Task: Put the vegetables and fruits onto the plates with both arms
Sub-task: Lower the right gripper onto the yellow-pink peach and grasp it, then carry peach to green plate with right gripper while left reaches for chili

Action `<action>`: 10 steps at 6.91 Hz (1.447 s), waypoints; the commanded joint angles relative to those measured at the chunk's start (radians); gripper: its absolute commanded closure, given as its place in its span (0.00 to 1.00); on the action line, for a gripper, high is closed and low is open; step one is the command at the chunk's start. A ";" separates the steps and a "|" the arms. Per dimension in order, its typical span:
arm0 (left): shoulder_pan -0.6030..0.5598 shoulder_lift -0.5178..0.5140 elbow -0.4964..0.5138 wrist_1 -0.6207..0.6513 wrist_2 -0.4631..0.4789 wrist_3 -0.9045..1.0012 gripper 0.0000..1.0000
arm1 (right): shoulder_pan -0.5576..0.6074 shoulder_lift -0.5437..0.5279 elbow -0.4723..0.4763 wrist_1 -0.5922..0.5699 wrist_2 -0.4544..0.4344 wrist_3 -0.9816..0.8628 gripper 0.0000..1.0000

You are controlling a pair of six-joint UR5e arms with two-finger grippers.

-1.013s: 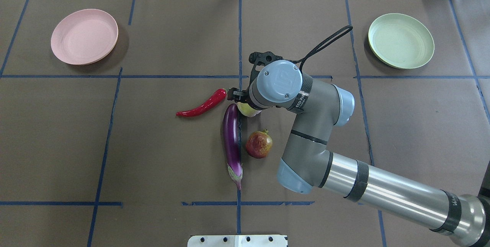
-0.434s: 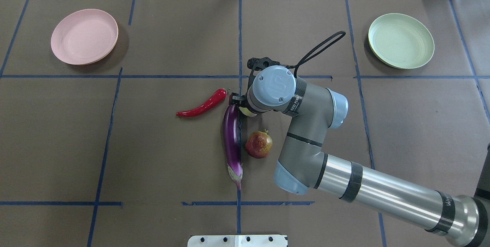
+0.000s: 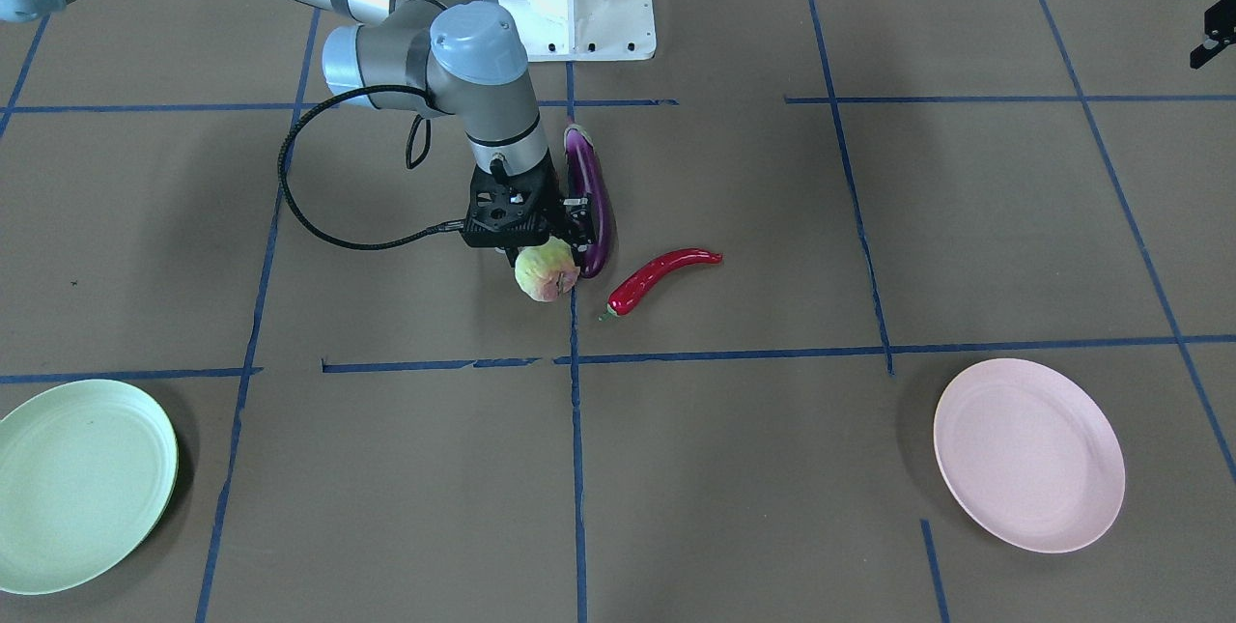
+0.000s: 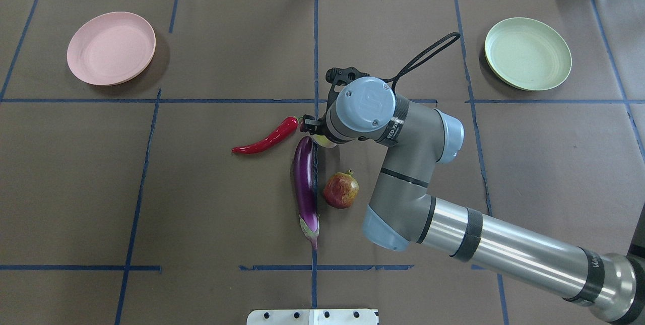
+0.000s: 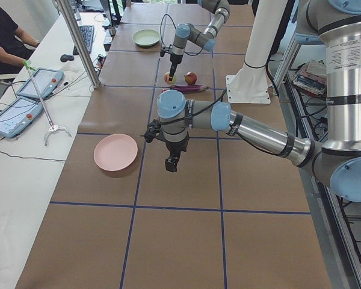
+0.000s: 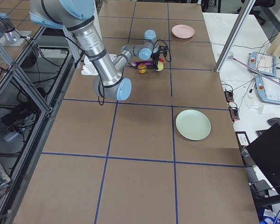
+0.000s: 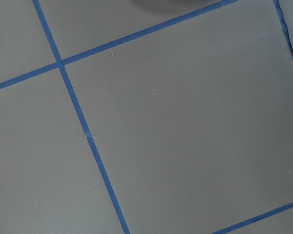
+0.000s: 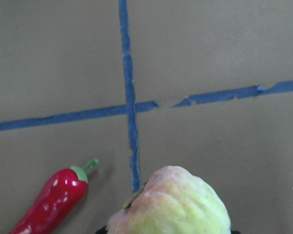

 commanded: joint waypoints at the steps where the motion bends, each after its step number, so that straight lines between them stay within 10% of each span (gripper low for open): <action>1: 0.011 -0.011 -0.013 -0.008 -0.043 -0.106 0.00 | 0.150 -0.107 0.124 0.002 0.115 -0.007 1.00; 4: 0.154 -0.102 -0.027 -0.072 -0.046 -0.277 0.00 | 0.420 -0.277 0.134 -0.004 0.285 -0.332 1.00; 7: 0.415 -0.282 -0.028 -0.180 -0.029 -0.757 0.00 | 0.624 -0.318 -0.110 -0.001 0.352 -0.643 0.99; 10: 0.760 -0.544 0.051 -0.180 0.252 -1.083 0.00 | 0.685 -0.301 -0.267 0.002 0.352 -0.750 0.97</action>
